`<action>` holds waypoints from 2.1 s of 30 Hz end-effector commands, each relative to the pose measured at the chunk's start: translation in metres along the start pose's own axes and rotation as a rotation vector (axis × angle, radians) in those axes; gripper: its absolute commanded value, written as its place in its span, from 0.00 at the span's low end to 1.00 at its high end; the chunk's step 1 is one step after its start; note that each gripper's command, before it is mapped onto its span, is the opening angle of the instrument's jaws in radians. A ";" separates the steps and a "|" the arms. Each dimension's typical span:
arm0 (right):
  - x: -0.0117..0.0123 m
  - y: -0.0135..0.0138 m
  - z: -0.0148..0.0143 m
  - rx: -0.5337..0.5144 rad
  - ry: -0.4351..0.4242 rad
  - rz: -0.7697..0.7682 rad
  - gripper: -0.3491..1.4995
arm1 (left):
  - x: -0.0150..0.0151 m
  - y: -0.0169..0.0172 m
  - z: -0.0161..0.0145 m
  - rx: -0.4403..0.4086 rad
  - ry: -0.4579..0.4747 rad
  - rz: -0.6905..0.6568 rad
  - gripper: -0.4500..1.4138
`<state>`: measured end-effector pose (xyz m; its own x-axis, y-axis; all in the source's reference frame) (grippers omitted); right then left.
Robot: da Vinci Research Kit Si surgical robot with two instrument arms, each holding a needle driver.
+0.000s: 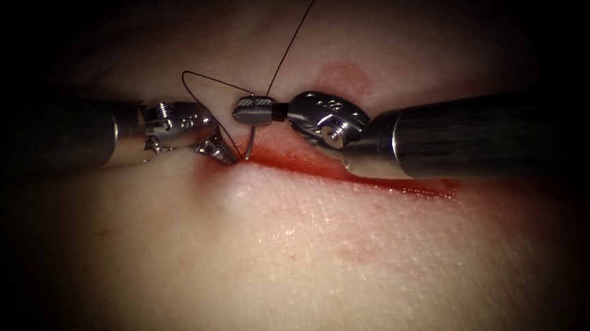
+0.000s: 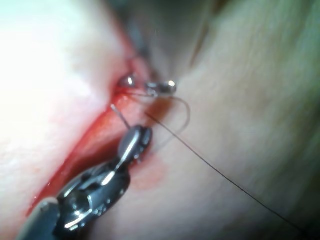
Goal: Wound Closure
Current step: Use the right gripper to throw the needle through the bottom of the incision, then pass the needle back to the left gripper to reposition.
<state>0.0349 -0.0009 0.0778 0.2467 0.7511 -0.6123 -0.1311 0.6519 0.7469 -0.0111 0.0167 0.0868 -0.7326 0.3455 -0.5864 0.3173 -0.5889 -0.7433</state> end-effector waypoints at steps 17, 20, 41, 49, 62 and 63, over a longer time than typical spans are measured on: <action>-0.0012 -0.0005 0.0010 0.107 -0.063 0.245 0.00 | 0.0000 -0.0006 0.0006 -0.002 0.000 0.001 0.05; -0.0015 -0.0007 0.0011 0.120 -0.050 0.260 0.00 | -0.0001 -0.0006 0.0006 -0.002 0.000 0.001 0.05; -0.0016 -0.0016 0.0015 0.134 0.072 0.281 0.00 | -0.0001 -0.0008 0.0004 0.005 0.001 0.002 0.05; -0.0014 -0.0017 0.0012 0.132 0.072 0.284 0.00 | -0.0001 -0.0008 0.0003 0.004 0.002 0.002 0.05; -0.0013 -0.0014 0.0009 0.116 0.084 0.289 0.00 | -0.0006 -0.0003 0.0000 0.008 0.002 0.007 0.05; -0.0013 -0.0014 0.0009 0.116 0.084 0.289 0.00 | -0.0006 -0.0003 0.0000 0.009 0.004 0.008 0.05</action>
<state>0.0351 -0.0025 0.0772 0.1341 0.9124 -0.3868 -0.0742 0.3985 0.9142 -0.0099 0.0167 0.0866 -0.7260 0.3442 -0.5954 0.3153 -0.6028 -0.7330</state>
